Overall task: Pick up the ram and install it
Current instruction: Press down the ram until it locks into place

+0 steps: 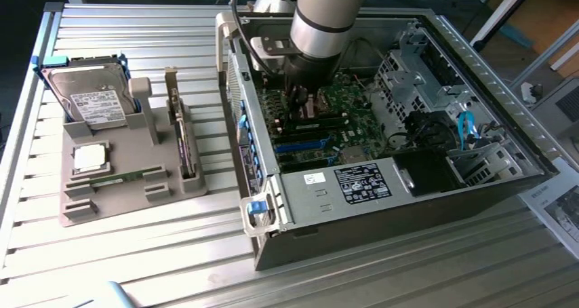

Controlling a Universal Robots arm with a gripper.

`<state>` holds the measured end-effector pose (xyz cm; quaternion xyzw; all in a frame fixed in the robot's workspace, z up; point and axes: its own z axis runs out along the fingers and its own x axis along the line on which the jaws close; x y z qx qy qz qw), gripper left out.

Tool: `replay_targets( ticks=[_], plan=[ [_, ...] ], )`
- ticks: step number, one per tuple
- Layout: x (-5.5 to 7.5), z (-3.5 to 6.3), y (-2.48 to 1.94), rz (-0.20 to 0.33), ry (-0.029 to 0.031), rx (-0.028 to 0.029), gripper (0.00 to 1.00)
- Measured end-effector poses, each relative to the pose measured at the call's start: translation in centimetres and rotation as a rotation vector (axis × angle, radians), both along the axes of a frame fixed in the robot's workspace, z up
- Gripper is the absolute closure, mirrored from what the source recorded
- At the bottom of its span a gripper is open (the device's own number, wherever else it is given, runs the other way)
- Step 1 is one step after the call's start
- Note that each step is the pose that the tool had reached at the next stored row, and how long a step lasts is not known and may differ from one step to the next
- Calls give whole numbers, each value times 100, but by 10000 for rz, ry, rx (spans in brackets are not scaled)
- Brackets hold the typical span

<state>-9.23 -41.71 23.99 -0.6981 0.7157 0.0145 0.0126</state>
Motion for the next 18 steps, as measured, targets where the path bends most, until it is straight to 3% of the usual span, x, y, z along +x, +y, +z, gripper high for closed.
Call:
replay_targets(
  ticks=[18],
  plan=[
    [0, -52, -2, 0, 0, 1, 90]
  ],
)
